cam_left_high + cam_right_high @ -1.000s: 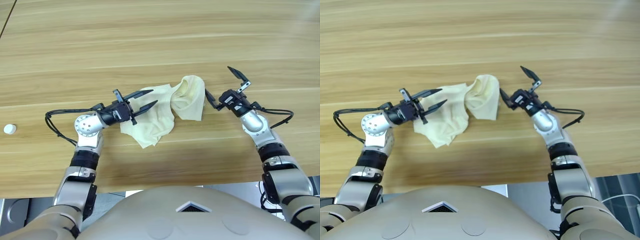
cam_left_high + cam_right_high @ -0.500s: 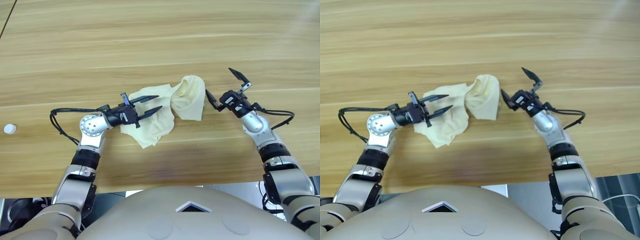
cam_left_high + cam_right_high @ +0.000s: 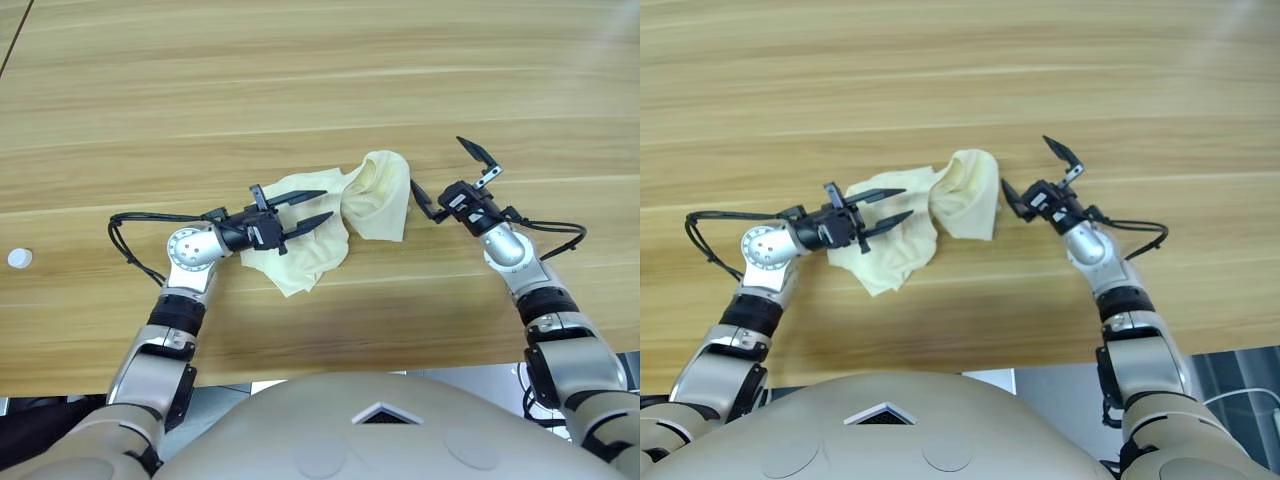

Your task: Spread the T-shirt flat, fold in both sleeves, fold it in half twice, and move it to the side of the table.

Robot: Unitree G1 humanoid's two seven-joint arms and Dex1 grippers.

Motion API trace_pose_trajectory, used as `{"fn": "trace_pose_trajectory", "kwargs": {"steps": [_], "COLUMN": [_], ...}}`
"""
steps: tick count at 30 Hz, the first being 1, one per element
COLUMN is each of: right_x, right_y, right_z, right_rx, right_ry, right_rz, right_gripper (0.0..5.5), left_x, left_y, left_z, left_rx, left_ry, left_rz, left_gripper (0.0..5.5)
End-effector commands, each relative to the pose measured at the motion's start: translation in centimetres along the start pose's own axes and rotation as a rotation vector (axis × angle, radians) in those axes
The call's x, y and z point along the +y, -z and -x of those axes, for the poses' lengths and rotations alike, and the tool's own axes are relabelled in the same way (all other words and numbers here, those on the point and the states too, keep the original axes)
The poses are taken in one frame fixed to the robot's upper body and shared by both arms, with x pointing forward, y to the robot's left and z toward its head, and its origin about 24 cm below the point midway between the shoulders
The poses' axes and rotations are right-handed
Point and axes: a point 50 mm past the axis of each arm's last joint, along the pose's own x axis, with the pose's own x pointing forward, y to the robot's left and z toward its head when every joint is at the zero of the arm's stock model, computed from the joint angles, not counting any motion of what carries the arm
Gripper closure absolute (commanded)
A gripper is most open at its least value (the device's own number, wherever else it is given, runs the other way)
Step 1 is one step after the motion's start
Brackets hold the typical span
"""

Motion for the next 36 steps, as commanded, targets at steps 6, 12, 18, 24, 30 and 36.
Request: {"fn": "trace_pose_trajectory", "kwargs": {"steps": [6,12,18,24,30,36], "right_x": [-0.7,-0.6,0.4,2.8,5.2,4.2], "right_y": [-0.9,-1.2,-3.5,-6.8,-5.3,-4.7], "right_z": [-1.3,-1.6,-1.8,0.2,0.7,0.1], "right_rx": [-0.041,-0.055,-0.211,-0.411,-0.291,-0.255], "right_ry": [0.015,0.010,-0.023,-0.244,-0.445,-0.378], "right_rz": [0.000,0.000,-0.088,-0.081,0.053,0.086], "right_gripper": [0.10,0.10,0.10,0.10,0.10,0.10], "left_x": [-0.4,-0.4,-1.4,-2.1,-1.6,-1.3], "left_y": [-0.6,-0.6,0.1,0.6,0.5,1.4], "left_z": [0.0,0.1,0.9,2.8,3.0,3.5], "left_rx": [-0.015,-0.011,0.071,0.182,0.188,0.298], "left_ry": [0.014,0.012,0.081,0.150,0.129,0.164], "left_rz": [0.008,0.012,0.022,0.014,-0.009,-0.075], "left_gripper": [3.93,3.93,3.93,3.93,3.93,3.93]}}
